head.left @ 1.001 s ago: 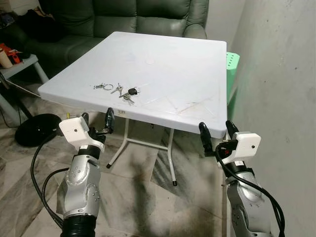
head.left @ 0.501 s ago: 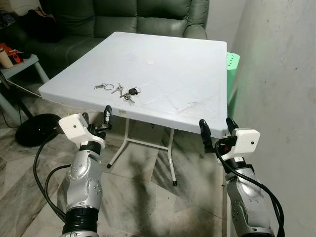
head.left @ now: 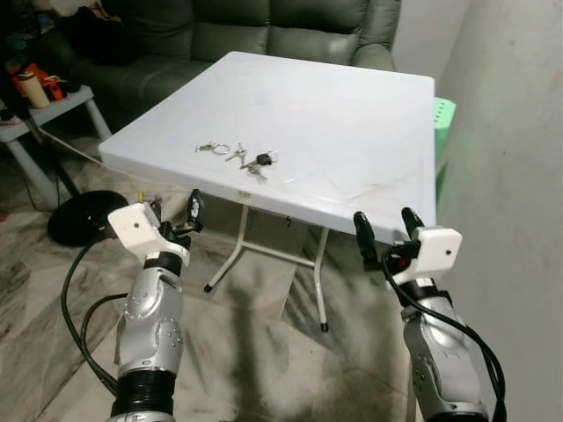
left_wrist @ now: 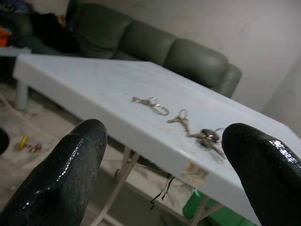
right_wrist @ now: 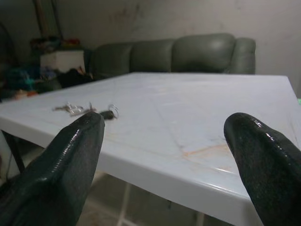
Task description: Hang keys on a hook
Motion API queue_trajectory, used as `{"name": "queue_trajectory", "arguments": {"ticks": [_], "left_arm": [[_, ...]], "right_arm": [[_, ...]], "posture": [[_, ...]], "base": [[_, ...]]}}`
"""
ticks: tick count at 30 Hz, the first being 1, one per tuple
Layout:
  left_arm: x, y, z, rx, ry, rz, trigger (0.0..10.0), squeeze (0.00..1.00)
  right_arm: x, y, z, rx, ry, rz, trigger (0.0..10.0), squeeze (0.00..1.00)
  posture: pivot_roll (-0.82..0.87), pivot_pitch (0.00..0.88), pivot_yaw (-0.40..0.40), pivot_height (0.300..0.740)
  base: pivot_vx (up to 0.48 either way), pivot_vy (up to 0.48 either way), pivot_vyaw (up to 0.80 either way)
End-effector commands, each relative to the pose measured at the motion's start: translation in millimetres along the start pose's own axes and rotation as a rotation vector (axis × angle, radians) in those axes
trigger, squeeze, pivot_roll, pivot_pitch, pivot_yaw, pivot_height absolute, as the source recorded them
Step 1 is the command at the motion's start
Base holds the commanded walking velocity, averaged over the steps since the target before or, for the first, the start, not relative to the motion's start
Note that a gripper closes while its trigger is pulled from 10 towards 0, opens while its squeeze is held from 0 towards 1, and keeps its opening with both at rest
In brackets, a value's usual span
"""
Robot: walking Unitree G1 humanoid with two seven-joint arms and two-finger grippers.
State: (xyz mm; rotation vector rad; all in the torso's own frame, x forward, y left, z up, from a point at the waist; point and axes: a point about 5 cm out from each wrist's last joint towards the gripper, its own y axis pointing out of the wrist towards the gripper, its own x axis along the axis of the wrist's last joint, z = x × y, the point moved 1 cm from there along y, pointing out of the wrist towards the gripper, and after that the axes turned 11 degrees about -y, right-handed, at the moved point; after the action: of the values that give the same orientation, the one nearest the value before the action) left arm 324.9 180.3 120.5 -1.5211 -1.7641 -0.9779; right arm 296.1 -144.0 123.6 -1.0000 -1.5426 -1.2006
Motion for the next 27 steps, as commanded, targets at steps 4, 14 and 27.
{"name": "queue_trajectory", "arguments": {"ticks": [4, 14, 27], "left_arm": [[-2.7, 1.5, -6.1, -0.008, -0.008, 0.01, 10.0, 0.0], [-2.7, 1.5, -6.7, -0.005, -0.01, 0.008, 10.0, 0.0], [-1.5, 1.7, -5.8, 0.004, -0.011, 0.002, 10.0, 0.0]], "right_arm": [[-2.9, -3.9, -8.0, -0.018, -0.013, 0.019, 10.0, 0.0], [-3.2, -5.4, -9.4, -0.017, -0.017, 0.022, 10.0, 0.0], [-3.1, -4.5, -9.7, -0.011, -0.02, 0.022, 10.0, 0.0]], "posture": [[-0.02, 0.0, 0.001, 0.702], [-0.02, 0.0, -0.001, 0.702], [-0.01, 0.0, -0.007, 0.702]], "base": [[0.0, 0.374, 0.0], [0.0, 0.374, 0.0], [0.0, 0.375, 0.0]]}}
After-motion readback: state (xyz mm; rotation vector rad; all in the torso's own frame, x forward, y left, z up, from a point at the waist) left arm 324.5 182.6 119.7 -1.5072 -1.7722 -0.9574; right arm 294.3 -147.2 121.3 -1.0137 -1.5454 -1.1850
